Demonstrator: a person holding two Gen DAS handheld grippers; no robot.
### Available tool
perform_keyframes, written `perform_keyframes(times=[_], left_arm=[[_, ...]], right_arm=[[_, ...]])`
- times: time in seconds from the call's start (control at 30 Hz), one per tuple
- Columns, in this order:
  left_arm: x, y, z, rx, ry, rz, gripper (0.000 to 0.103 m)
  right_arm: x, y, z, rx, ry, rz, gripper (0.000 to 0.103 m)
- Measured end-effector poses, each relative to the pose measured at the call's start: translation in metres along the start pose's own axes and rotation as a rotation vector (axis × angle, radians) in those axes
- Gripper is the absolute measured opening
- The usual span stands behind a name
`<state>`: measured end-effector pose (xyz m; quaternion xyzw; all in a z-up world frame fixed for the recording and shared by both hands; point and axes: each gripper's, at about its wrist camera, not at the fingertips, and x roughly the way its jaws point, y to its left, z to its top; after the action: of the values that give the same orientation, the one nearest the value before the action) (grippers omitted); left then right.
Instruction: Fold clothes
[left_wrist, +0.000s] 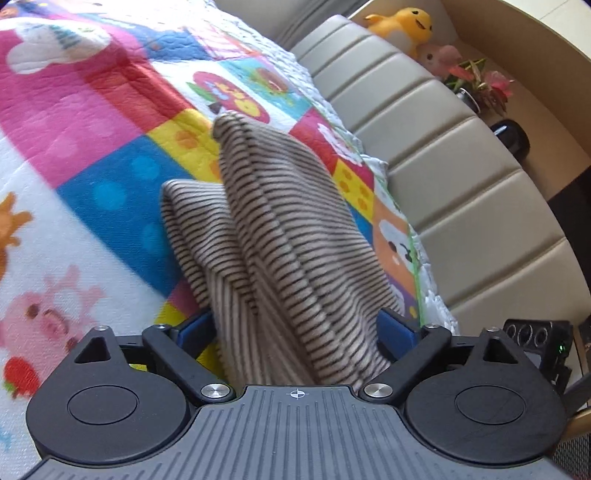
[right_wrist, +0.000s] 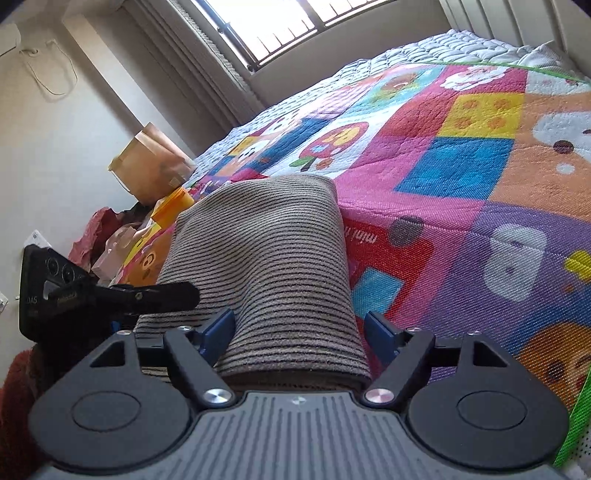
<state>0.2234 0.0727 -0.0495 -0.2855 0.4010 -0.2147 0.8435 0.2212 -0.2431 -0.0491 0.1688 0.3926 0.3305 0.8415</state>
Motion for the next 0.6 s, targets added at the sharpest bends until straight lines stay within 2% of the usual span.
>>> perform_keyframes(times=[0.13, 0.2, 0.3, 0.4, 0.5, 0.6], left_arm=[[0.002, 0.003, 0.008, 0.013, -0.026, -0.043, 0.087], [0.004, 0.007, 0.008, 0.01, -0.021, 0.001, 0.085], [0.002, 0.008, 0.007, 0.018, -0.012, 0.053, 0.085], [-0.012, -0.009, 0.01, 0.094, -0.05, 0.111, 0.085], [-0.034, -0.034, 0.02, 0.193, -0.13, 0.063, 0.085], [-0.045, -0.055, 0.035, 0.252, -0.179, -0.065, 0.087]], right_arm=[[-0.01, 0.013, -0.002, -0.072, -0.02, -0.018, 0.078], [-0.012, 0.015, -0.004, -0.102, -0.016, -0.034, 0.078], [-0.011, 0.007, -0.01, -0.071, -0.008, -0.033, 0.08], [-0.011, 0.005, -0.015, -0.059, -0.017, -0.032, 0.081], [-0.01, 0.006, -0.016, -0.063, -0.024, -0.035, 0.083], [-0.009, 0.008, -0.017, -0.072, -0.025, -0.04, 0.084]])
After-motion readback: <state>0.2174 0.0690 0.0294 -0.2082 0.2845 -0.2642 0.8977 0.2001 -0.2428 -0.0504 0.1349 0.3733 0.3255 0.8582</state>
